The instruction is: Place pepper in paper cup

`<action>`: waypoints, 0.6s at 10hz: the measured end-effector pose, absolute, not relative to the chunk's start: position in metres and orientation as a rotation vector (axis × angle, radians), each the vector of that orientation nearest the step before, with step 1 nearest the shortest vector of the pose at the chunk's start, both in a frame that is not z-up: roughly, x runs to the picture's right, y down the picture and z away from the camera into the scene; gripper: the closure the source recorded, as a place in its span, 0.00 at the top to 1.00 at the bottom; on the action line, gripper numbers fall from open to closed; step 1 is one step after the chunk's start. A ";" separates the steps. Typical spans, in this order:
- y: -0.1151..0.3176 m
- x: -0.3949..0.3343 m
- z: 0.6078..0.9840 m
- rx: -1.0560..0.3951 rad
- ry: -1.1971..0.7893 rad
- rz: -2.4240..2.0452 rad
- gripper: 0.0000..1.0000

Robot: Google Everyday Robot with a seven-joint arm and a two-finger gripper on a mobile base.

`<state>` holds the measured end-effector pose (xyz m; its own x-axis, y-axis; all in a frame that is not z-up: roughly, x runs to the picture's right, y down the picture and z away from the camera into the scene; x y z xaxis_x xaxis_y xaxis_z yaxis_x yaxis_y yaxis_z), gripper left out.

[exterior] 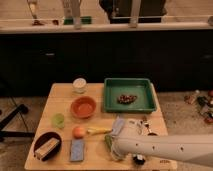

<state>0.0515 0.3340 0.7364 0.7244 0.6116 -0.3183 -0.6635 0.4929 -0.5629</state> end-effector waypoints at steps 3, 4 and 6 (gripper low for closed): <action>0.318 0.058 0.731 -0.737 0.023 0.636 0.00; 0.312 0.061 0.729 -0.741 0.008 0.598 0.00; 0.296 0.067 0.718 -0.741 -0.012 0.524 0.00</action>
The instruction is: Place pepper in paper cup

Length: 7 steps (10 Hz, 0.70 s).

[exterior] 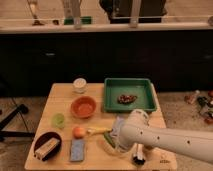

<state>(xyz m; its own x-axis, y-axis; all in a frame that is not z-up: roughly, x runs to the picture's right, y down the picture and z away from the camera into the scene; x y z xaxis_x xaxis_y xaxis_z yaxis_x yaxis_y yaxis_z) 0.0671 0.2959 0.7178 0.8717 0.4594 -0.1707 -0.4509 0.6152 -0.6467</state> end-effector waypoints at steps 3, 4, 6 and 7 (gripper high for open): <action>0.266 0.075 0.695 -0.722 -0.020 0.457 0.00; 0.256 0.076 0.690 -0.711 -0.020 0.443 0.00; 0.239 0.076 0.683 -0.694 -0.017 0.417 0.00; 0.233 0.076 0.681 -0.689 -0.015 0.407 0.00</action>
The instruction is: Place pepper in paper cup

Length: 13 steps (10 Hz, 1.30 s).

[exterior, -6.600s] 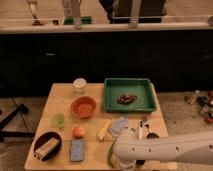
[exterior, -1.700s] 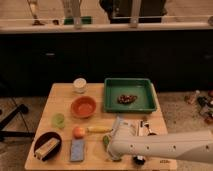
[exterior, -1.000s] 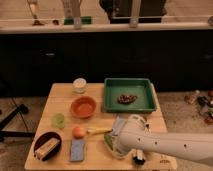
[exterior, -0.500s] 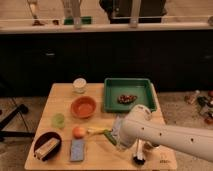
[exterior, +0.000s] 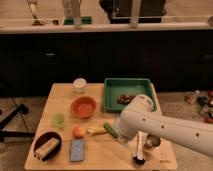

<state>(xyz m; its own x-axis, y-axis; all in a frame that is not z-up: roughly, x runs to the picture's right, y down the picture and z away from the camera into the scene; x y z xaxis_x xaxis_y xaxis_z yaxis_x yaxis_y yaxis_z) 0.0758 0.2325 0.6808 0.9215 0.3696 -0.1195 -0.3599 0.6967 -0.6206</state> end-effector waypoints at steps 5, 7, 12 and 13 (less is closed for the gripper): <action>0.198 0.077 0.675 -0.646 0.007 0.365 0.00; 0.189 0.078 0.674 -0.636 0.008 0.352 0.00; 0.173 0.077 0.674 -0.618 -0.033 0.311 0.00; 0.170 0.077 0.673 -0.613 -0.042 0.307 0.00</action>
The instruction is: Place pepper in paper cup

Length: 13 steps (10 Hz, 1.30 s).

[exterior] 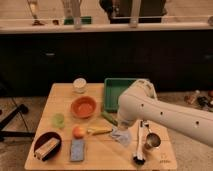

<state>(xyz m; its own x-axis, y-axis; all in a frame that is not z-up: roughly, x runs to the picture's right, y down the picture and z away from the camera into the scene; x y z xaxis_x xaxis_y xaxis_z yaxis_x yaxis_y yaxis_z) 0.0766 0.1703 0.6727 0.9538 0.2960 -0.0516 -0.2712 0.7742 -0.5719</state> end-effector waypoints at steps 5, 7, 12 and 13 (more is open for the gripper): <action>0.154 0.086 0.657 -0.575 -0.089 0.309 0.00; 0.149 0.088 0.654 -0.561 -0.103 0.304 0.00; 0.145 0.091 0.649 -0.538 -0.122 0.296 0.00; 0.144 0.090 0.649 -0.536 -0.127 0.292 0.00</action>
